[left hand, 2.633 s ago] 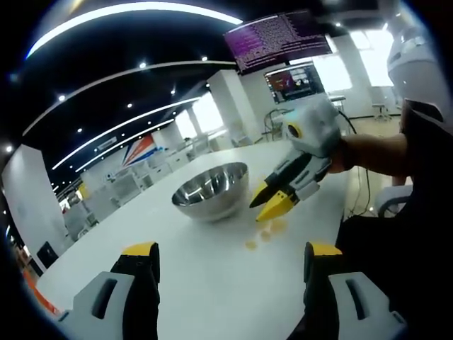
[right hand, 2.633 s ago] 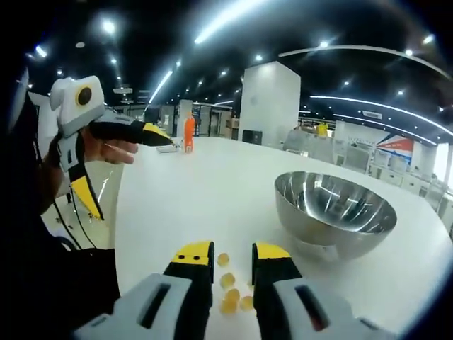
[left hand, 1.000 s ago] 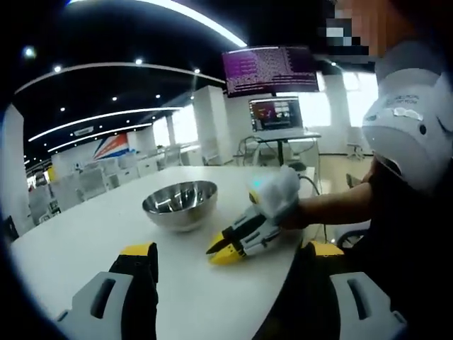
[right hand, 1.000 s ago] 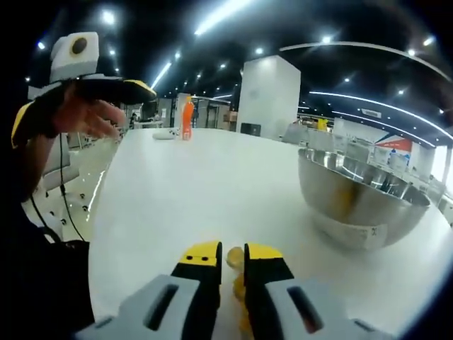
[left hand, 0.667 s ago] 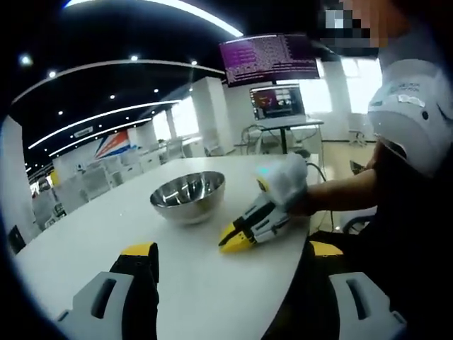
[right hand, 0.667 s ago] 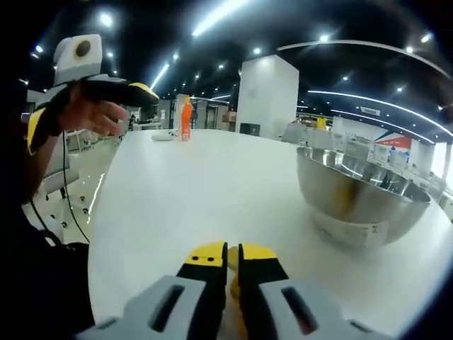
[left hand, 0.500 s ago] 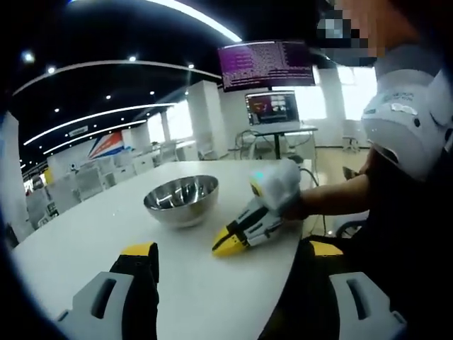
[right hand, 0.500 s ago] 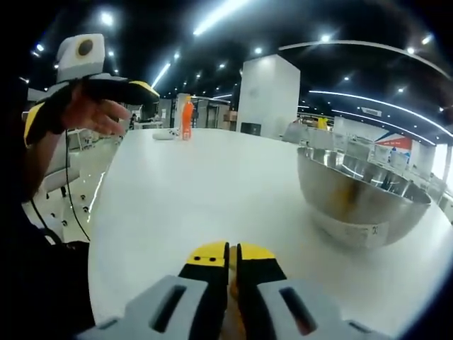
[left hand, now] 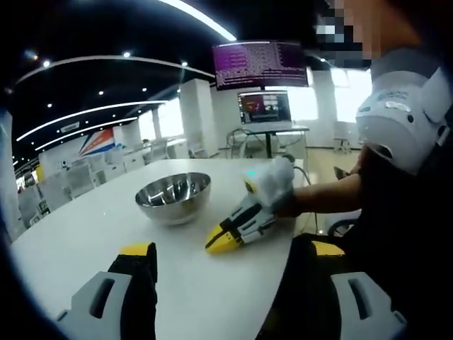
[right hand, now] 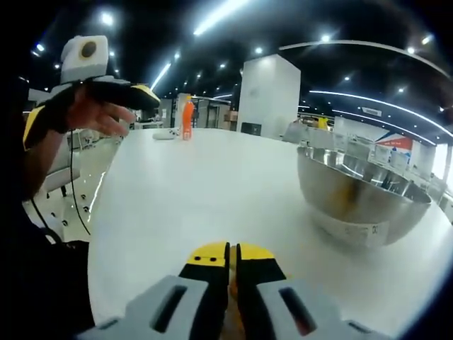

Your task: Pick up the QQ candy scattered on the table and place it into the stainless steel bowl on the table

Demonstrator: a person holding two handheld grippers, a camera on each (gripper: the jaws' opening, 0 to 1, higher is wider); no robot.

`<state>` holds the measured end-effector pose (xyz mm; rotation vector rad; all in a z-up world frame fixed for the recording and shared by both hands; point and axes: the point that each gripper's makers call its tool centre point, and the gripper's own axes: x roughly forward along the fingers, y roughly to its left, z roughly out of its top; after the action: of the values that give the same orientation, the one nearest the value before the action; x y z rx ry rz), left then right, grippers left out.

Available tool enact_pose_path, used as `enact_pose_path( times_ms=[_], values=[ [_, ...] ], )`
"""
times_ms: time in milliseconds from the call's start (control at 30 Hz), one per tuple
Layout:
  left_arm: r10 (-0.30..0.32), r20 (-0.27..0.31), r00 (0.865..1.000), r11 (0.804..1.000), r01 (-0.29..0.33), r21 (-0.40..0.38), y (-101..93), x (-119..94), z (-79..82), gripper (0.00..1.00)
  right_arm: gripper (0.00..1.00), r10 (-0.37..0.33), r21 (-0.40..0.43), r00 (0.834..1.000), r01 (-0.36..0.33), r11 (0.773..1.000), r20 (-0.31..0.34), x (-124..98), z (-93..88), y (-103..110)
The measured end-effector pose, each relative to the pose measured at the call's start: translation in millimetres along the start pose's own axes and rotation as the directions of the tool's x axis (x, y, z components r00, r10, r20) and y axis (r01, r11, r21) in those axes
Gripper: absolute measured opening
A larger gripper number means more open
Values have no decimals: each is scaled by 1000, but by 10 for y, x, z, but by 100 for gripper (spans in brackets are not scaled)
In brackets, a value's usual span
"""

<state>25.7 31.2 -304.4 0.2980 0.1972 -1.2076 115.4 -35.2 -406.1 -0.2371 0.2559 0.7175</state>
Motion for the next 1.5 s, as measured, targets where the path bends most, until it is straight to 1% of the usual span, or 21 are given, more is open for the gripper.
enact_pose_path(
  times_ms=[100,200,400,567,633,700,800,900,933,967,1000,1033,1100,1167,1267,1367,1500],
  values=[
    [-13,-5,1000,1000,12,-5,-2,35,-37,87,3,1,9,1000,-1,1000,3,-5,-4,-5],
    [-21,-1,1000,1000,21,2,-20,37,-35,87,3,-3,7,1000,3,1000,6,-11,-2,-1],
    [-25,14,1000,1000,25,-1,-9,-14,-31,87,3,-10,-18,1000,10,1000,1,2,3,4],
    [-25,17,1000,1000,25,-1,16,-11,-53,87,3,-14,-10,1000,14,1000,2,9,6,1],
    [-20,17,1000,1000,20,-2,40,-13,-63,87,3,-25,-10,1000,25,1000,5,-1,17,-11],
    [-14,20,1000,1000,14,-4,61,-20,-65,87,3,-48,-15,998,49,999,30,-51,72,-37],
    [-8,22,1000,1000,9,-7,81,-34,-69,87,3,-37,14,998,37,999,51,-150,184,0],
    [-7,20,1000,1000,8,-7,87,-45,-77,87,3,-35,16,996,34,999,81,-269,345,34],
    [-6,20,1000,1000,6,-7,93,-49,-81,87,3,-32,13,995,31,999,96,-321,421,48],
    [-4,20,1000,1000,4,-8,100,-51,-85,87,3,-33,-4,991,34,999,127,-378,531,39],
    [-1,19,1000,1000,1,-9,109,-52,-89,88,3,-43,-26,986,48,999,159,-441,639,-5],
    [2,20,1000,1000,-2,-10,119,-52,-90,88,3,-60,-29,982,66,997,178,-513,735,-69],
    [9,18,1000,1000,-9,-13,133,-50,-95,88,3,-87,-14,976,92,996,198,-662,912,-194],
    [11,16,1000,1000,-11,-10,138,-47,-98,88,3,-99,-11,966,104,994,237,-805,1106,-288],
    [10,16,1000,1000,-10,-12,140,-46,-96,88,3,-103,-3,959,108,994,264,-971,1313,-371],
    [10,15,1000,1000,-10,-12,145,-38,-97,88,3,-113,-9,946,121,993,302,-1105,1533,-431],
    [20,14,1000,1000,-20,-17,169,-3,-102,88,3,-110,-33,935,129,991,337,-1200,1774,-472]
  ],
)
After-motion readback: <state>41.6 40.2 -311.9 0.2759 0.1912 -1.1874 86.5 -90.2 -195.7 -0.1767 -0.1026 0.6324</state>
